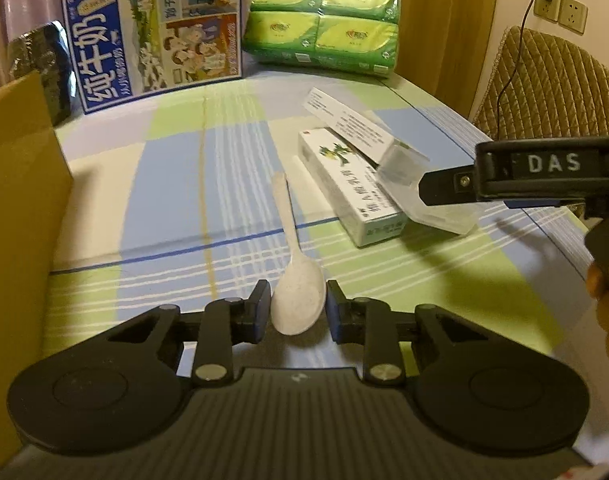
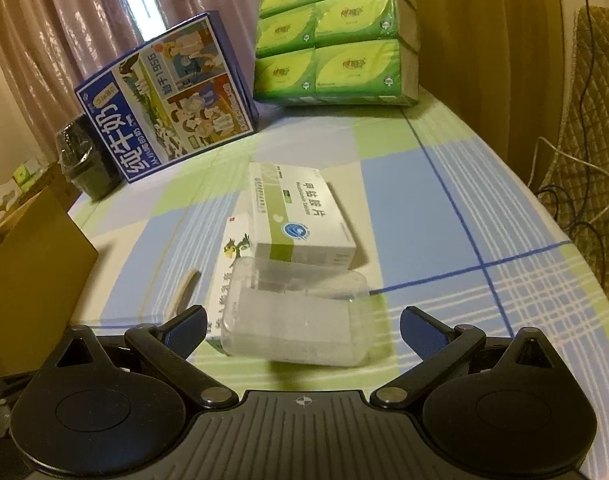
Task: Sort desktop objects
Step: 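Move the left tool to the white plastic spoon and grasp it, then grasp the clear plastic box with the right tool while the left tool holds the spoon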
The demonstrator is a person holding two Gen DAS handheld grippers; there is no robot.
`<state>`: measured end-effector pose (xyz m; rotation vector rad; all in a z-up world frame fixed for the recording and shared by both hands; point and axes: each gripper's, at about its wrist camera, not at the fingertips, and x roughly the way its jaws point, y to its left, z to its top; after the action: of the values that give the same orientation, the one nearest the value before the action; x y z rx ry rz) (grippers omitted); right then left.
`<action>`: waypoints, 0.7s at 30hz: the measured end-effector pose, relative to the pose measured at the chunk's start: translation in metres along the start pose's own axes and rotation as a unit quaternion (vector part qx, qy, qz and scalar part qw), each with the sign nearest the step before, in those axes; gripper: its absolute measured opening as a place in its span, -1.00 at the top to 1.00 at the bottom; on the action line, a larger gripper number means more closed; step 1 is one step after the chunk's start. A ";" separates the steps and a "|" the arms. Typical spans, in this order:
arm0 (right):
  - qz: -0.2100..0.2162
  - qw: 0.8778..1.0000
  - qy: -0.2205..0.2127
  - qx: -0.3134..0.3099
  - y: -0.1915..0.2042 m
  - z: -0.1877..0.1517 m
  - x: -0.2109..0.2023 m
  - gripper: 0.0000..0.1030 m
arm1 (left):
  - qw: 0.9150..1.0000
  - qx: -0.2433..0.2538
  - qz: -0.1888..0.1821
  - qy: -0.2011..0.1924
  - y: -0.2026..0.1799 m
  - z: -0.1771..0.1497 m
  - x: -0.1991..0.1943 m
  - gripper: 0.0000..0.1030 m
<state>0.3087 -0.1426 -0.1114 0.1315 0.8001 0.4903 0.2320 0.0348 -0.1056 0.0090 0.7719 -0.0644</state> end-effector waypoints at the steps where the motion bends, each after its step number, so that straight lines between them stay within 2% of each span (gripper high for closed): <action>1: 0.000 1.000 0.000 -0.002 0.001 0.001 0.002 -0.96 | 1.000 0.001 0.002 0.000 0.002 0.000 -0.002 0.53; 7: -0.003 1.000 0.007 -0.003 0.000 0.003 0.014 -0.93 | 1.000 0.008 0.010 -0.004 0.008 -0.004 -0.007 0.53; 8: -0.003 1.000 0.009 -0.003 -0.001 0.003 0.015 -0.89 | 1.000 0.011 0.010 -0.004 0.007 -0.004 -0.007 0.53; 9: -0.001 1.000 0.012 -0.004 -0.001 0.002 0.016 -0.68 | 1.000 0.012 0.010 -0.004 0.007 -0.005 -0.007 0.53; 10: -0.002 1.000 0.015 -0.005 -0.001 0.002 0.016 -0.64 | 1.000 0.012 0.010 -0.003 0.007 -0.006 -0.006 0.53; 16: -0.020 0.999 0.028 -0.020 0.007 -0.003 0.006 -0.63 | 1.000 0.014 0.011 0.002 0.006 -0.010 -0.007 0.53; 21: -0.060 0.995 0.052 -0.054 0.025 -0.021 -0.017 -0.63 | 0.999 0.040 0.022 0.008 -0.002 -0.018 -0.018 0.53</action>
<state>0.2739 -0.1298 -0.1077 -0.0431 0.8758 0.4274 0.2064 0.0348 -0.1058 0.1030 0.7851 -0.0524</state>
